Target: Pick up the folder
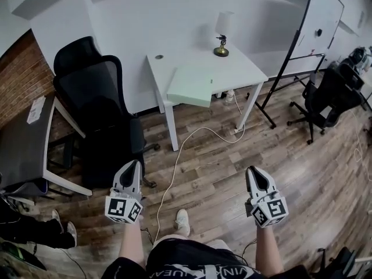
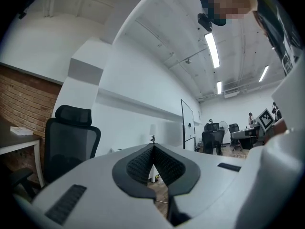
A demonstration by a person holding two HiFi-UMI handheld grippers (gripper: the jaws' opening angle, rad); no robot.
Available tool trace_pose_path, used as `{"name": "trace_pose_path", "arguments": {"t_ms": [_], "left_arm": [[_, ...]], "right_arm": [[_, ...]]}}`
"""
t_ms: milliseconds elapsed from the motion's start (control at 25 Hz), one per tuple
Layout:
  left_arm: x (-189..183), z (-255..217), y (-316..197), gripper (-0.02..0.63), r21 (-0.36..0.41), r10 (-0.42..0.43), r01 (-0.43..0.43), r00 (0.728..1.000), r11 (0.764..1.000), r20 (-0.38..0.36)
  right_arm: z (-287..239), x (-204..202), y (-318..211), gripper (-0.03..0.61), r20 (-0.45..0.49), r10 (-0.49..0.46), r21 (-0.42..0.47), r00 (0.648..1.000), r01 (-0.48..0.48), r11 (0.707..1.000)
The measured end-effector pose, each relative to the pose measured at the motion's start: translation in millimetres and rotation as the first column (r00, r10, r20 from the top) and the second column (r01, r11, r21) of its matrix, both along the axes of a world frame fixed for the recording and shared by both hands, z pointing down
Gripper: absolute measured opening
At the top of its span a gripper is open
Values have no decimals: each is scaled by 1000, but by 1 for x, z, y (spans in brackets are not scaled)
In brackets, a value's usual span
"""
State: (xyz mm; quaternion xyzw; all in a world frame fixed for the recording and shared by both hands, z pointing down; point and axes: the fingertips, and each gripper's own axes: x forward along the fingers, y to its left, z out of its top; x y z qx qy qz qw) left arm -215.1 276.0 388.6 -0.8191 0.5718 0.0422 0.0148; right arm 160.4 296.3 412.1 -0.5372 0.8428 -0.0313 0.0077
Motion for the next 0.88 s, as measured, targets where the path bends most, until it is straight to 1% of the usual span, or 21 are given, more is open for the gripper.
{"name": "trace_pose_path", "arguments": {"t_ms": [200, 400, 520, 680, 880], "left_arm": [[2, 5, -56, 12, -23, 39, -39, 999, 999, 4], [-5, 10, -103, 12, -30, 56, -56, 998, 998, 4], [-10, 16, -127, 12, -44, 66, -66, 998, 997, -1], [-11, 19, -158, 12, -59, 78, -78, 997, 995, -6], [-14, 28, -186, 12, -48, 107, -107, 994, 993, -2]], "right_arm": [[4, 1, -49, 40, 10, 37, -32, 999, -37, 999], [13, -4, -90, 40, 21, 83, -41, 996, -82, 996], [17, -9, -110, 40, 44, 94, -50, 995, -92, 995], [31, -13, -133, 40, 22, 118, -78, 993, -116, 990], [44, -23, -155, 40, 20, 130, -91, 991, -128, 988]]}}
